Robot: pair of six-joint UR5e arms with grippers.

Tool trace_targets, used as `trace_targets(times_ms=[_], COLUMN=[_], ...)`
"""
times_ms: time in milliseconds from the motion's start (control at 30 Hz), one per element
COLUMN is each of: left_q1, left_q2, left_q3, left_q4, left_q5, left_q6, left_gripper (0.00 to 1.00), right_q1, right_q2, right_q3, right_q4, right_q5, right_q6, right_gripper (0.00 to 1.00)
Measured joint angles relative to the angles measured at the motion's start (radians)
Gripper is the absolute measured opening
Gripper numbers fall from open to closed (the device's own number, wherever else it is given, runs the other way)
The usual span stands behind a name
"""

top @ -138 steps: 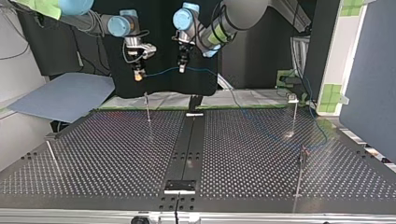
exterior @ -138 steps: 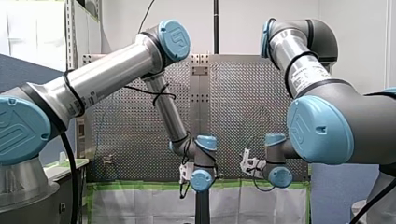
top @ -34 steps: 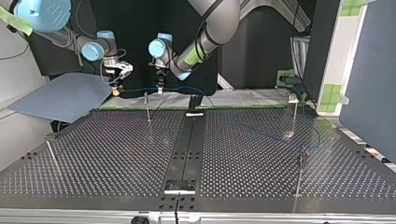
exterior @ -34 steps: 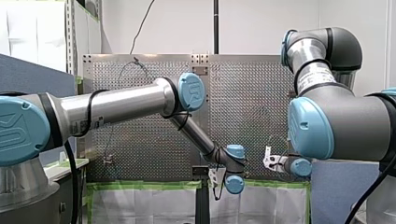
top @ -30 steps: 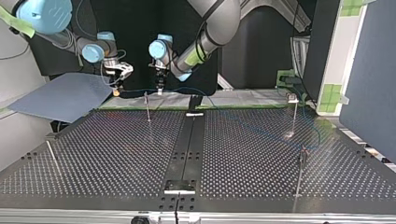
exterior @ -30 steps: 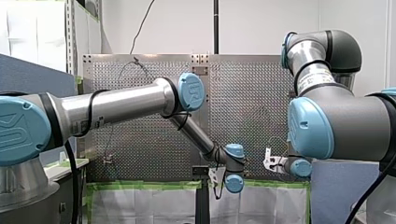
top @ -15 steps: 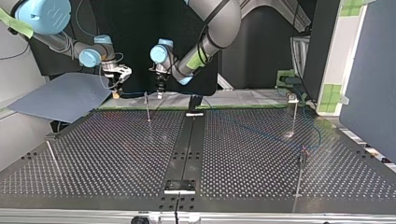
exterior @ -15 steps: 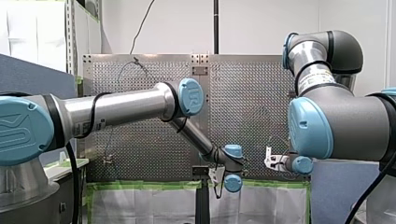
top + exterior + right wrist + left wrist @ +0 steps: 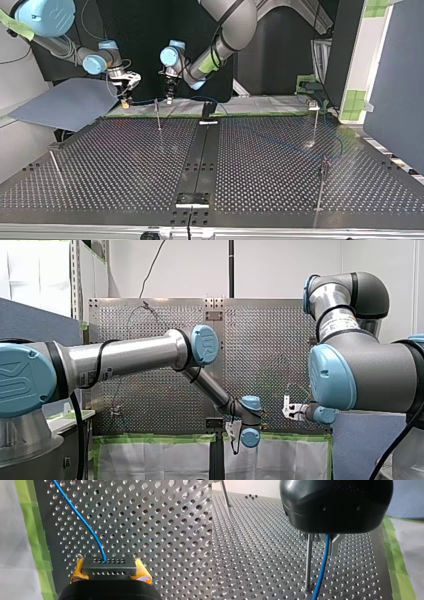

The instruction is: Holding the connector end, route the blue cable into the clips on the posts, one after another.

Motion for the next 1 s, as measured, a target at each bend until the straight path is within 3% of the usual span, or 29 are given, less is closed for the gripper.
trace_targets(times_ms=[433, 1000], left_q1=[-0.026, -0.02], left_q2=[0.011, 0.062], left_q3=[0.0, 0.0], left_q4=[-0.039, -0.066], left_q5=[-0.008, -0.008], left_q6=[0.002, 0.004], left_gripper=[0.02, 0.02], right_q1=[-0.007, -0.004], right_q2=[-0.016, -0.019], right_q3=[-0.013, -0.048], right_q4=[0.017, 0.043], right_q5=[-0.014, -0.03], right_q6=[0.004, 0.011], right_gripper=[0.0, 0.0])
